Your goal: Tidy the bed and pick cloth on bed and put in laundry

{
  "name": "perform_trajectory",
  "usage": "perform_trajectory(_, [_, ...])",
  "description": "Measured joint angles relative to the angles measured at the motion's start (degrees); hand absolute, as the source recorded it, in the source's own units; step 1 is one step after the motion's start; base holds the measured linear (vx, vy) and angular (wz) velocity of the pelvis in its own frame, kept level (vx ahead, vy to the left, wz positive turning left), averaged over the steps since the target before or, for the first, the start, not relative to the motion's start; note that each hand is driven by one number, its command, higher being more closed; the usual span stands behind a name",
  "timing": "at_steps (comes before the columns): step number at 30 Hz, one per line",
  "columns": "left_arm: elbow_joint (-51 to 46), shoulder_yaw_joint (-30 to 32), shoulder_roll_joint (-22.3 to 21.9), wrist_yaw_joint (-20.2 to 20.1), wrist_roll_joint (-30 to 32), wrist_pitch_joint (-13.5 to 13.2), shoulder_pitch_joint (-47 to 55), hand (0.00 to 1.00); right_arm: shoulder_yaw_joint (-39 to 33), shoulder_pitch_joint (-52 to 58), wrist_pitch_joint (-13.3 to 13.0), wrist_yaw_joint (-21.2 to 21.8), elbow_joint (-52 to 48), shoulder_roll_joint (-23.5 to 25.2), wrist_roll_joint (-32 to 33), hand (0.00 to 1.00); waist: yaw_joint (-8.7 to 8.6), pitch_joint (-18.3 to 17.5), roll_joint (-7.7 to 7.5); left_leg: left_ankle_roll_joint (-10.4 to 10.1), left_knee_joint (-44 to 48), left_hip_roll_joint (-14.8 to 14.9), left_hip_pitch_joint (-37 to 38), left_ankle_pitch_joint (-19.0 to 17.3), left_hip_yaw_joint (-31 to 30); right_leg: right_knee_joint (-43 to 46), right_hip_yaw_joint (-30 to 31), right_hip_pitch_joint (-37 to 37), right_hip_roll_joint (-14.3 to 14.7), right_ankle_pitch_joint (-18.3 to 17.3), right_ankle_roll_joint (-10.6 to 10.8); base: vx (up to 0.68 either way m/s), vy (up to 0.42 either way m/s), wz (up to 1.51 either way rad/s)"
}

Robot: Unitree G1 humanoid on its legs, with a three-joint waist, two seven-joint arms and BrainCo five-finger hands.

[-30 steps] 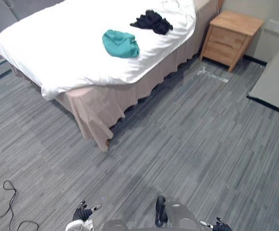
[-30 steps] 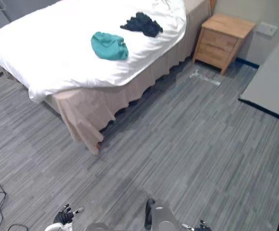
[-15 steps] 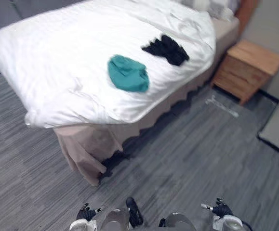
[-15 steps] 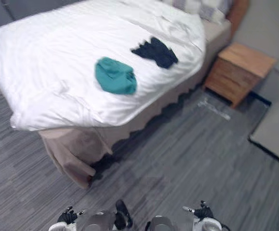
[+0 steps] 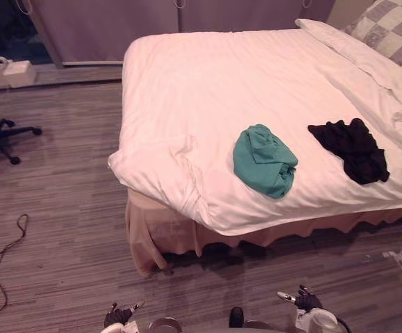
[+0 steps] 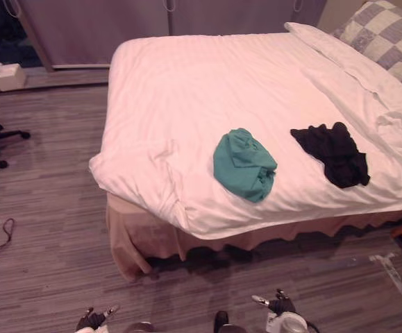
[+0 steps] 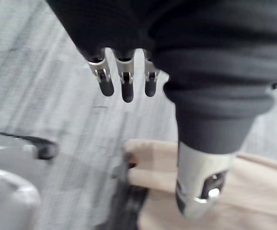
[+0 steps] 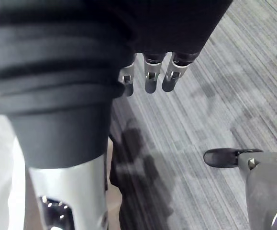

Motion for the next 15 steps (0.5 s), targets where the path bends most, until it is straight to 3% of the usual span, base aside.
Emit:
perform_trajectory(1, [-4.2,-1.3,2.1,1.2,2.0,-1.6,-1.9,0.00,0.0,1.4,0.1,-0.3,0.2,0.3,0.2,0.00,-0.60,-0.5,-0.77,0.3,-1.3,-0.7,0.2,1.3,0.3,-0.4,-1.2,0.6,-0.7,-0.1,0.1,-0.01,0.017,0.59])
perform_trajectory(4, [-11.5,-3.8,6.7,3.2,7.8,-3.7,-6.8,0.00,0.2,4.4,0.1,-1.4,0.2,0.6,1.1,0.00,-1.14,-0.8,-0.29,0.5,-5.1,-1.5,1.8,3.5,1.4,-0.2,-1.7,0.7,-1.1,-0.2,0.2,-0.02,0.014,0.18])
perform_trajectory(8, [-14.0,-8.3,13.2,0.9,9.1,-1.7,-13.1,0.00,0.9,5.8,0.1,-2.3,0.1,0.6,1.1,0.00,-3.19,-1.0,0.81,0.3,-9.8,-1.7,4.4,6.0,6.1,-0.2,-1.6,0.7,-1.0,-0.2,0.0,-0.09,-0.019,-0.11])
perform_trajectory(10, [-13.8,-11.0,14.4,-1.2,8.6,1.8,-16.8,0.00,2.6,6.8,-0.1,-2.2,-0.3,0.6,1.1,0.00,-3.86,-1.2,0.50,0.1,-11.3,-1.5,5.4,6.5,8.7,-0.4,-0.9,0.5,-0.6,0.1,-0.3,-0.10,-0.028,-0.25])
perform_trajectory(11, [-12.8,-12.6,15.1,-2.6,6.3,4.9,-19.6,0.00,3.4,7.3,0.0,-2.2,-0.5,1.0,1.1,0.00,-4.45,-1.3,0.53,0.2,-11.5,-1.2,5.4,6.5,10.5,-0.9,-0.4,0.4,-0.4,0.5,-0.5,-0.09,-0.023,-0.17])
perform_trajectory(12, [-11.7,-13.0,15.1,-3.3,5.5,6.0,-21.0,0.00,3.9,7.5,0.0,-2.2,-0.6,1.2,1.2,0.00,-4.76,-1.2,-0.06,0.0,-11.5,-1.1,5.2,6.4,11.5,-1.2,0.4,0.0,-0.4,0.7,-0.5,-0.07,-0.013,-0.34])
perform_trajectory(14, [-6.1,-14.0,15.6,-3.2,5.4,10.6,-26.9,0.00,6.5,6.6,0.3,-2.2,-1.2,1.2,2.4,0.00,-5.14,-0.1,-0.54,-0.5,-10.9,-0.9,2.9,6.4,15.0,-1.2,3.2,-3.8,-0.1,2.3,-0.6,-0.09,-0.007,-0.52])
perform_trajectory(15, [-3.7,-14.8,16.3,-3.1,5.8,11.7,-29.7,0.00,7.3,6.1,0.3,-2.2,-1.9,1.2,2.6,0.00,-5.27,1.0,-1.23,-0.5,-10.4,-0.9,1.8,6.4,15.8,-1.1,4.1,-5.0,-0.1,2.8,-0.5,-0.12,-0.019,-0.48])
